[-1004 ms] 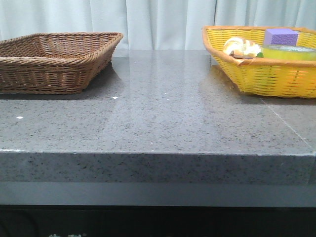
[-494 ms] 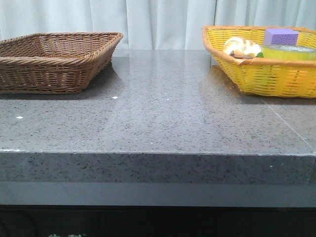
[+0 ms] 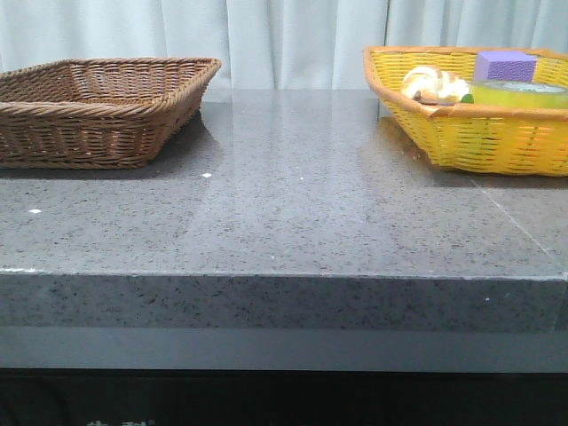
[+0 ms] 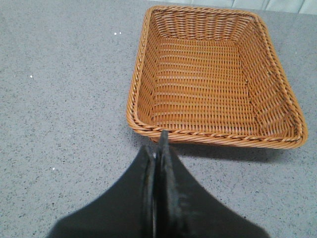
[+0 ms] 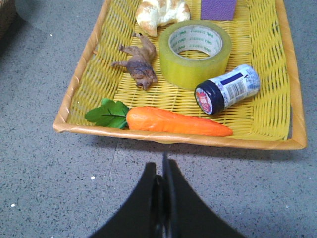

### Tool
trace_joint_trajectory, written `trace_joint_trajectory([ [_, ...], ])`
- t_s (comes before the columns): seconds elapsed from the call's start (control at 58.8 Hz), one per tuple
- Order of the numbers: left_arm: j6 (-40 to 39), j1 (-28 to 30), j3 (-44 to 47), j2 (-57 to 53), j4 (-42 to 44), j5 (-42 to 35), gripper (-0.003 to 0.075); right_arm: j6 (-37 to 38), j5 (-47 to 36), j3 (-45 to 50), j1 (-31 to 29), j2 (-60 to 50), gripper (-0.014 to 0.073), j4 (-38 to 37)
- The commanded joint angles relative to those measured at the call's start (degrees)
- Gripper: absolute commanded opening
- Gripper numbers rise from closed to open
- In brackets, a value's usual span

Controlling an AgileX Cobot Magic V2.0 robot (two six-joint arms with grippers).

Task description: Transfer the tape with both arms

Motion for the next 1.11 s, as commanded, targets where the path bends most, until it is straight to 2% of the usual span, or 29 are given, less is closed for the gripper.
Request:
trace_joint_trajectory([
  [0.0, -0.2, -0.5, -2.0, 0.5, -0.6, -4.3, -0.002, -0.6, -3.8, -2.0, -0.1, 0.2, -0.0068, -0.3],
  [0.102, -0.2, -0.5, -2.0, 0.5, -0.6, -4.6, -0.0015, -0.6, -3.8, -2.0, -0.1, 0.2, -0.006, -0.8],
  [0.17, -0.2, -0.5, -2.0, 0.5, -0.6, -4.7, 0.0031, -0.6, -3.7, -2.0, -0.1, 0.2, -0.0003, -1.0],
  [0.221, -0.2, -0.5, -2.0, 0.5, -0.6, -4.7, 0.0104, -0.6, -3.7, -2.0, -0.1, 0.2, 0.0083, -1.2],
  [0.272, -0.2, -0.5, -2.0, 0.5, -0.6, -4.7, 0.0202, -0.6, -3.7, -2.0, -0.1, 0.2, 0.0216, -1.4],
  [0.374, -0.2, -0.5, -2.0, 0.5, -0.6, -4.7, 0.0429, -0.6, -3.7, -2.0, -0.1, 0.2, 0.0456, -1.4],
  [0.443, -0.2, -0.5, -2.0, 0.5, -0.6, -4.7, 0.0494, -0.6, -3.6, -2.0, -0.1, 0.2, 0.0539, -1.4],
  [0.834, -0.2, -1.3, -2.0, 0.5, -2.5, -4.7, 0.0491, -0.6, -3.5, -2.0, -0.1, 0.2, 0.0549, -1.4],
  [1.089, -0.1, -13.0, -2.0, 0.5, -2.6, -4.7, 0.0491, -0.5, -3.5, -2.0, -0.1, 0.2, 0.0549, -1.4],
])
